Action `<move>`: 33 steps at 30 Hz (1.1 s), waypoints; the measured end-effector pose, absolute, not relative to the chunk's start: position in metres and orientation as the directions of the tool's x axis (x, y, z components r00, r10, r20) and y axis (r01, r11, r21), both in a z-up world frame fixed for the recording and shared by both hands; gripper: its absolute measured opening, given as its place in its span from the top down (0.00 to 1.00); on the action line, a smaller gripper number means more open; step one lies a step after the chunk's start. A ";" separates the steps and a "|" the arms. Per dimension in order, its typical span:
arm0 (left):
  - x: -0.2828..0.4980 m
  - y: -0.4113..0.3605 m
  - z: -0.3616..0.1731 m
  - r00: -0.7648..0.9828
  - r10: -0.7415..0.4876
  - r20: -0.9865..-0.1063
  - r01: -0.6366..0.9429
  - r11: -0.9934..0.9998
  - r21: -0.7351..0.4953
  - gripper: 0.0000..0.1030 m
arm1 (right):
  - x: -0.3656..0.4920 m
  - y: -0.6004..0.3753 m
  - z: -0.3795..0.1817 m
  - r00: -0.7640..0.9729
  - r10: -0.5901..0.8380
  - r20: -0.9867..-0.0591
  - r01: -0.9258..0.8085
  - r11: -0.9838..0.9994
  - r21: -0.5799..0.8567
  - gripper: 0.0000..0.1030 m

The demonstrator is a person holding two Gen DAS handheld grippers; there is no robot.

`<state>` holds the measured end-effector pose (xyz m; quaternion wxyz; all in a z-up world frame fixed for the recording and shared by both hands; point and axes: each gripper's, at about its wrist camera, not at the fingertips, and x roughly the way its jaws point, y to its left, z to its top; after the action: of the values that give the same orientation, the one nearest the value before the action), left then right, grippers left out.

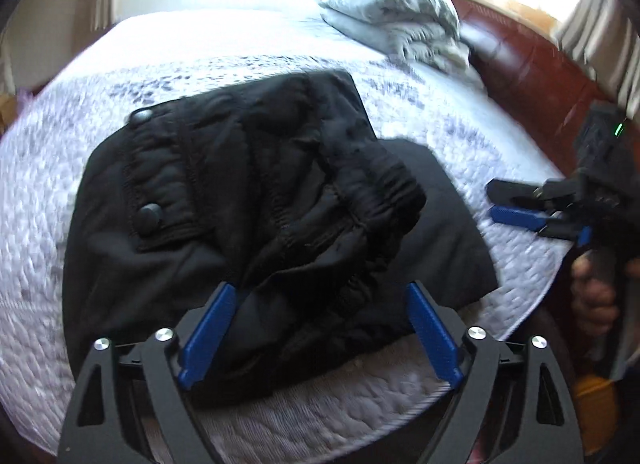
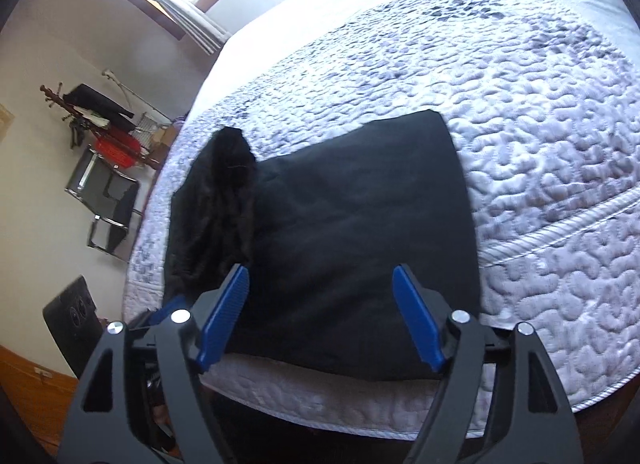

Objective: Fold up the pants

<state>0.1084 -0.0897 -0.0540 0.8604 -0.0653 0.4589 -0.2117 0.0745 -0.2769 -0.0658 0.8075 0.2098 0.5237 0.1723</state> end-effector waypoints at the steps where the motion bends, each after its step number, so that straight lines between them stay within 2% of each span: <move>1: 0.107 -0.078 -0.050 0.496 -0.439 -0.749 0.271 0.898 -0.346 0.07 | 0.077 -0.273 -0.065 0.384 0.528 -0.757 -0.060 0.833 0.550 0.23; 6: 0.100 -0.013 -0.043 0.583 -0.402 -0.706 0.090 0.896 -0.435 0.04 | 0.093 -0.252 -0.071 0.319 0.662 -0.678 -0.051 0.727 0.685 0.17; 10: 0.099 0.043 -0.061 0.595 -0.293 -0.749 -0.107 0.894 -0.434 0.04 | 0.103 -0.231 -0.084 0.255 0.702 -0.665 -0.025 0.693 0.721 0.16; 15: 0.092 0.089 -0.094 0.554 -0.263 -0.790 -0.289 0.829 -0.479 0.04 | 0.110 -0.213 -0.104 0.188 0.767 -0.613 0.035 0.619 0.785 0.15; 22: 0.084 0.092 -0.112 0.531 -0.261 -0.806 -0.300 0.832 -0.467 0.04 | 0.122 -0.201 -0.119 0.162 0.791 -0.589 0.100 0.581 0.808 0.14; 27: 0.085 0.085 -0.119 0.516 -0.288 -0.807 -0.292 0.826 -0.482 0.04 | 0.132 -0.189 -0.118 0.156 0.776 -0.611 0.087 0.605 0.791 0.15; 28: 0.086 0.084 -0.120 0.513 -0.291 -0.807 -0.291 0.826 -0.483 0.04 | 0.133 -0.186 -0.118 0.156 0.772 -0.616 0.084 0.611 0.787 0.17; 31: 0.086 0.082 -0.118 0.510 -0.293 -0.809 -0.289 0.827 -0.482 0.04 | 0.138 -0.177 -0.115 0.148 0.762 -0.630 0.069 0.628 0.775 0.32; 33: 0.086 0.083 -0.119 0.506 -0.296 -0.810 -0.290 0.826 -0.483 0.04 | 0.139 -0.174 -0.113 0.150 0.753 -0.641 0.063 0.639 0.766 0.35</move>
<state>0.0864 0.0828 -0.1193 0.8162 -0.2948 0.4969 -0.0018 0.1387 -0.1742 -0.1132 0.6776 0.3401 0.6004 0.2545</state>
